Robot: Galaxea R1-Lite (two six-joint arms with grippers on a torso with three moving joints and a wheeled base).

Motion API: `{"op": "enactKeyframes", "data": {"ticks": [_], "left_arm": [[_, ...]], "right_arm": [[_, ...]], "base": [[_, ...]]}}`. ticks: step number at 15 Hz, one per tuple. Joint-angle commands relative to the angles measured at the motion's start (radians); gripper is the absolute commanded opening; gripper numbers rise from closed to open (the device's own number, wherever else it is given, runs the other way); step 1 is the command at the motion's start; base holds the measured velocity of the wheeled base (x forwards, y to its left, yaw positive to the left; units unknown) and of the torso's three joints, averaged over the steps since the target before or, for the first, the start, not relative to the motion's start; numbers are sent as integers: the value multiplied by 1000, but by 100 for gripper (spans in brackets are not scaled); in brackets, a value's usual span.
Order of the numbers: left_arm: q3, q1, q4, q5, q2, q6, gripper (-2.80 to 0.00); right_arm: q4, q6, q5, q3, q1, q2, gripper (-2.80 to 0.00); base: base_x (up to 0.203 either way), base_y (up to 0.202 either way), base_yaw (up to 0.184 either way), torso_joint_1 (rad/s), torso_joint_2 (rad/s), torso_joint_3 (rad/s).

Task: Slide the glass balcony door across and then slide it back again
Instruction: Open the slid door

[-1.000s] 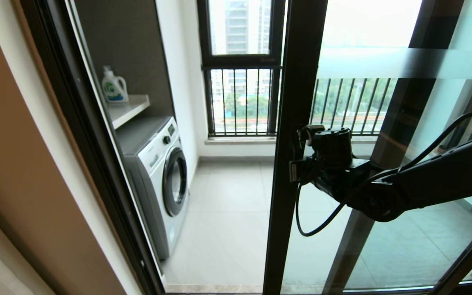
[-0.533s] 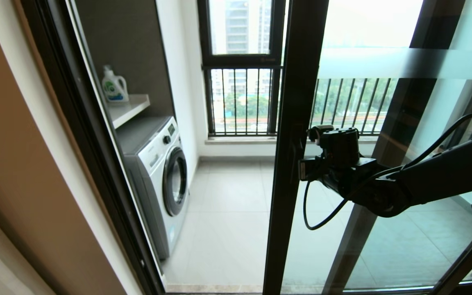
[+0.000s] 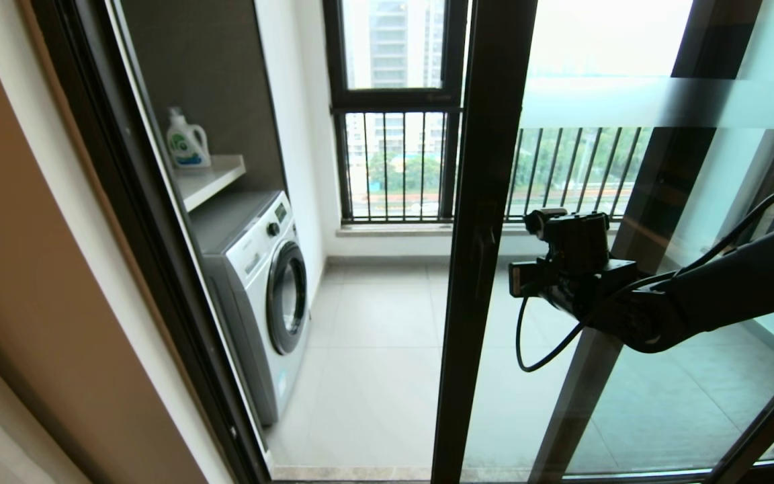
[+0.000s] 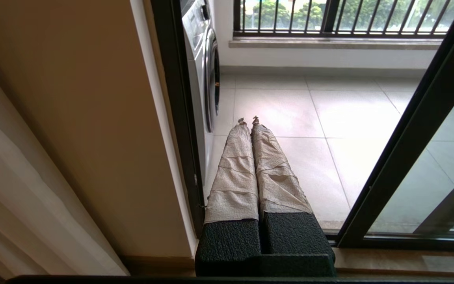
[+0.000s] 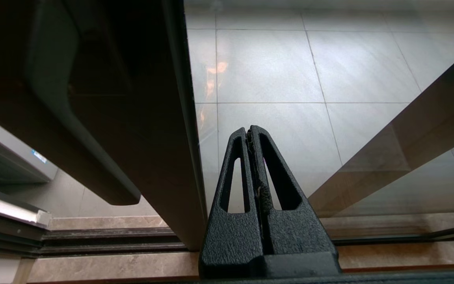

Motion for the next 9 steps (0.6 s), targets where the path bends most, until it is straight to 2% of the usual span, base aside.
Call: {"op": "enactKeyframes", "data": {"ticks": [1,4,6,8,9], "left_arm": [[0,1,0,1,2,0,-280],[0,1,0,1,3,0,-280],[0,1,0,1,3,1,-280],[0,1,0,1,2,0,-280],[0,1,0,1,3,1,-280]], "right_arm": [[-3,-1,0,20,16,-43,-280],[-2,-8,3,34,56,-103,-280],[-3,-8,18,59,114,-161,-280],[-4,-10,93,50,158,-180,-280],[-4,-10,103,34,170,-171,-280]], "base": [[0,0,0,0,0,0],[0,0,0,0,0,0],[0,0,0,0,0,0],[0,0,0,0,0,0],[0,0,0,0,0,0]]}}
